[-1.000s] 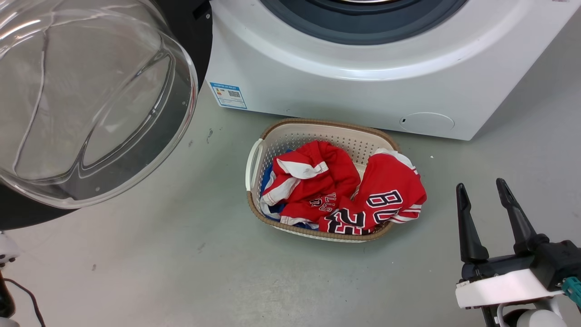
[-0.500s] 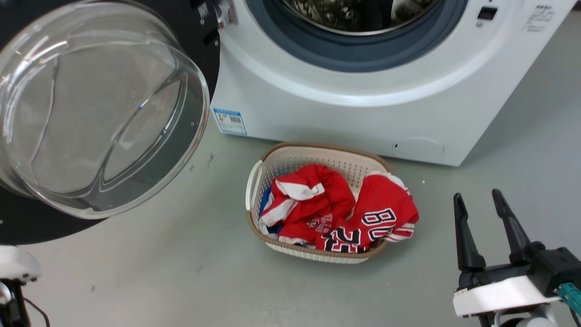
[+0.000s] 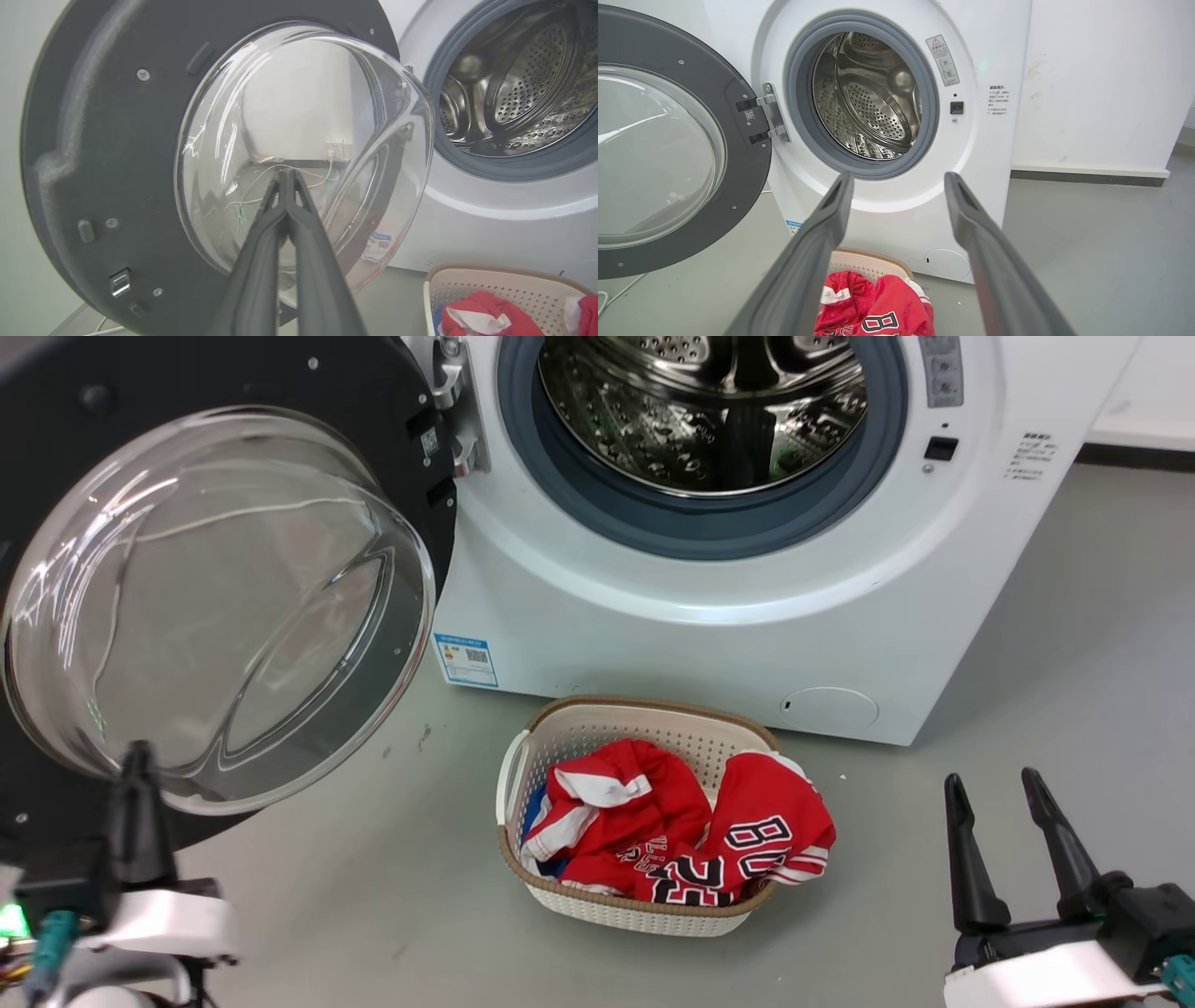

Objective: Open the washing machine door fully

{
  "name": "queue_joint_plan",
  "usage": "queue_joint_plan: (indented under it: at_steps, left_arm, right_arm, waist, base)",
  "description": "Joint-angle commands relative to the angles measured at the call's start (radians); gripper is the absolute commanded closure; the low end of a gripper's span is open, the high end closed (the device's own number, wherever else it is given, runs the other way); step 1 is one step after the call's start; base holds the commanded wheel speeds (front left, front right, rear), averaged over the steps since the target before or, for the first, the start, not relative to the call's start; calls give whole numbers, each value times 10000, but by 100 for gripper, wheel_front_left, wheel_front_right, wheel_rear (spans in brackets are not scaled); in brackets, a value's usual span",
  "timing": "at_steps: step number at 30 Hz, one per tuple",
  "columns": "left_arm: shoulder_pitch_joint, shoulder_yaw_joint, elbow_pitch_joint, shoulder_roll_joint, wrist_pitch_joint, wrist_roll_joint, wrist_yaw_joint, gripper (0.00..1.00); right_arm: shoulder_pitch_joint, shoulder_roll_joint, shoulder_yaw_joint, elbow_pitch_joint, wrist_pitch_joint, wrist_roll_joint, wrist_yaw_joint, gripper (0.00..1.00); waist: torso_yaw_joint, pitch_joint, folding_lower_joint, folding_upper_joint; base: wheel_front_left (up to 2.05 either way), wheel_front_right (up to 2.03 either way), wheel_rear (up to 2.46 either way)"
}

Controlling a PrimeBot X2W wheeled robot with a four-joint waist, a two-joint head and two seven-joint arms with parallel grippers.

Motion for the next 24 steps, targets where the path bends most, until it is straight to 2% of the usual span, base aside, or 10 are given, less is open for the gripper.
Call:
queue_joint_plan:
  at_steps: [1,6,7,8,9,17,24]
  left_arm:
    - [166,-191,-279,-168,23,67,35,100]
    - [639,-819,-928,-575,23,-33,72,99]
    - [736,-947,-1004,-624,23,9,76,76]
    - [838,-1095,-1086,-668,23,-16,69,33]
    - [927,-1254,-1145,-711,23,14,61,0]
    - [1400,-2096,-1460,-852,23,-191,86,0]
    - [1684,-2667,-1543,-939,23,-335,436,0]
  right_arm:
    - [122,25,-15,-50,-18,34,-2,0]
    - [307,25,-63,-201,-17,86,-2,0]
    - [336,25,-63,-220,-17,84,-2,0]
    - [366,25,-69,-240,-17,90,-2,0]
    - [404,25,-75,-253,-17,89,-2,0]
    - [594,25,-125,-347,-17,94,-2,0]
    - [671,25,-66,-560,-17,162,-2,0]
  waist:
    - [-85,-117,0,0]
    - [-331,-366,0,0]
    - [-400,-409,0,0]
    - [-468,-451,0,0]
    - [-525,-489,0,0]
    - [-915,-660,0,0]
    - [-1278,-694,0,0]
  base:
    - [0,0,0]
    - [0,0,0]
    - [0,0,0]
    - [0,0,0]
    - [0,0,0]
    - [0,0,0]
    - [0,0,0]
